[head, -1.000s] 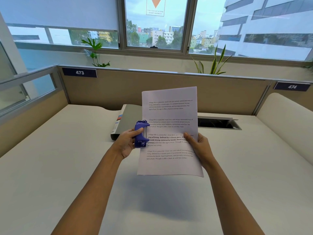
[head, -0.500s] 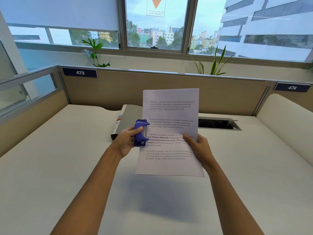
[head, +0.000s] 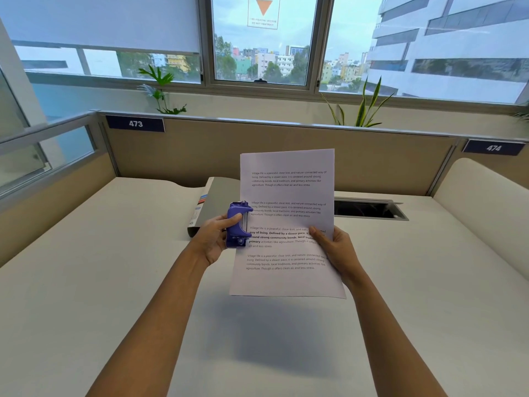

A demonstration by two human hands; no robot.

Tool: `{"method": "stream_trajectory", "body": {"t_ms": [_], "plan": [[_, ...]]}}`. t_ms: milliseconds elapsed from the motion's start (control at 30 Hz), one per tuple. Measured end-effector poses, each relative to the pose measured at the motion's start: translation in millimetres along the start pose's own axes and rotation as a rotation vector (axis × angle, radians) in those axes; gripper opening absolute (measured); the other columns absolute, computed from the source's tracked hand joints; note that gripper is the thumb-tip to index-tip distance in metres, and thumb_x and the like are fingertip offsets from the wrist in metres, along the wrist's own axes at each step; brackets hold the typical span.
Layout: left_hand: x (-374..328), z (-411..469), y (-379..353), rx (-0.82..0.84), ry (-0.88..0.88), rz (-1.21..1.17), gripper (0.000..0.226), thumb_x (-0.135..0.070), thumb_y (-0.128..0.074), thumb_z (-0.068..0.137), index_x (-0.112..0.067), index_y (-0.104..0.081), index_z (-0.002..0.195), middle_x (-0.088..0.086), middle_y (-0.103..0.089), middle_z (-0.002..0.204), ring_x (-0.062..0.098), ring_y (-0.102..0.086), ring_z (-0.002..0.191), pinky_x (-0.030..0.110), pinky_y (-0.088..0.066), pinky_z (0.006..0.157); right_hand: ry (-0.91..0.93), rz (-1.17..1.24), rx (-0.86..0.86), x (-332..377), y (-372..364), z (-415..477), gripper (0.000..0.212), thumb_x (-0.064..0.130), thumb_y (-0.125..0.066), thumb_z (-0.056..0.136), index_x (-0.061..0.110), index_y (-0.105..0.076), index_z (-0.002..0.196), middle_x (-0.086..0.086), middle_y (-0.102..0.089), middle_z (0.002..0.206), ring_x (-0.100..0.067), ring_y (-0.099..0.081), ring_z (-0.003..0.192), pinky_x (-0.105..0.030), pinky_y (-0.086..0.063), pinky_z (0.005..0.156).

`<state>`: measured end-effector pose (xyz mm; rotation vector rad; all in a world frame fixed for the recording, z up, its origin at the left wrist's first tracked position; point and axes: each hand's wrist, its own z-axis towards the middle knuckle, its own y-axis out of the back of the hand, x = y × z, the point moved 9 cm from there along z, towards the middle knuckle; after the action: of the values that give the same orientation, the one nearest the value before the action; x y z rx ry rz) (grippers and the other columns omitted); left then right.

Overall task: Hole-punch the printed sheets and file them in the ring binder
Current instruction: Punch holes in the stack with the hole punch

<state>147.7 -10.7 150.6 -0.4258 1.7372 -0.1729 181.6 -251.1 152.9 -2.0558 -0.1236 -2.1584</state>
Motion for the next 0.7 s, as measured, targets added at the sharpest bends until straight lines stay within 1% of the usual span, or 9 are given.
{"method": "stream_trajectory", "body": {"t_ms": [67,133,233,300,400,500,600,700], "plan": [[0.3,0.4,0.9,-0.009,0.002,0.006,0.008,-0.016,-0.051,0.094,-0.016,-0.057,0.097,0.005,-0.06,0.091,0.017,-0.056,0.081,0.021,-0.056,0.05,-0.002,0.004,0.001,-0.1,-0.1,0.1,0.01,0.017,-0.06,0.09,0.013,-0.062,0.099,-0.002,-0.071,0.087,-0.008,-0.07,0.064,-0.019,-0.054,0.055],[0.6,1.1,2.4,-0.023,0.001,0.018,0.011,-0.015,-0.051,0.093,-0.014,-0.056,0.103,0.005,-0.06,0.092,0.017,-0.056,0.081,0.024,-0.056,0.053,-0.003,0.003,0.006,0.4,-0.9,0.0,0.011,0.016,-0.06,0.09,0.011,-0.061,0.101,-0.001,-0.071,0.086,-0.007,-0.07,0.063,-0.019,-0.054,0.054],[1.2,2.2,5.7,-0.05,-0.004,0.019,0.02,-0.015,-0.053,0.092,-0.011,-0.053,0.112,0.006,-0.06,0.094,0.018,-0.056,0.082,0.03,-0.052,0.064,-0.003,-0.009,0.001,1.0,-0.2,0.4,0.013,0.017,-0.06,0.09,0.011,-0.062,0.101,-0.002,-0.071,0.087,-0.006,-0.069,0.062,-0.019,-0.054,0.054],[1.4,2.2,6.6,-0.063,-0.001,0.019,0.021,-0.015,-0.054,0.092,-0.012,-0.053,0.113,0.005,-0.06,0.092,0.017,-0.055,0.081,0.03,-0.049,0.066,-0.005,-0.011,-0.003,0.4,0.5,0.6,0.016,0.017,-0.061,0.09,0.009,-0.062,0.103,-0.002,-0.071,0.087,-0.006,-0.069,0.063,-0.019,-0.054,0.055],[1.2,2.0,5.9,-0.063,0.005,0.018,0.02,-0.014,-0.053,0.093,-0.012,-0.051,0.112,0.004,-0.059,0.09,0.017,-0.056,0.08,0.029,-0.051,0.063,-0.013,-0.012,-0.007,-1.3,1.1,1.1,0.017,0.018,-0.062,0.089,0.009,-0.063,0.104,-0.002,-0.072,0.088,-0.006,-0.069,0.064,-0.02,-0.055,0.056],[-0.3,1.4,4.8,-0.049,0.009,0.01,0.019,-0.014,-0.053,0.093,-0.013,-0.052,0.112,0.003,-0.06,0.091,0.017,-0.057,0.08,0.024,-0.056,0.055,-0.016,-0.001,-0.014,-2.0,1.3,1.0,0.015,0.018,-0.062,0.089,0.01,-0.064,0.101,-0.003,-0.072,0.088,-0.007,-0.07,0.066,-0.02,-0.056,0.057],[-0.1,1.5,7.3,-0.058,0.015,0.001,0.021,-0.014,-0.053,0.093,-0.013,-0.052,0.114,0.003,-0.061,0.091,0.017,-0.058,0.081,0.025,-0.056,0.054,-0.015,0.002,-0.01,-1.5,0.8,0.3,0.01,0.018,-0.062,0.089,0.013,-0.064,0.098,-0.002,-0.072,0.088,-0.007,-0.07,0.066,-0.02,-0.056,0.058],[0.8,0.7,9.0,-0.069,0.022,-0.02,0.021,-0.014,-0.054,0.092,-0.013,-0.052,0.114,0.004,-0.061,0.091,0.018,-0.058,0.081,0.023,-0.056,0.05,-0.018,-0.004,-0.007,-1.0,0.0,-0.4,0.012,0.018,-0.062,0.089,0.012,-0.064,0.1,-0.002,-0.072,0.088,-0.007,-0.07,0.065,-0.021,-0.056,0.059]]}}
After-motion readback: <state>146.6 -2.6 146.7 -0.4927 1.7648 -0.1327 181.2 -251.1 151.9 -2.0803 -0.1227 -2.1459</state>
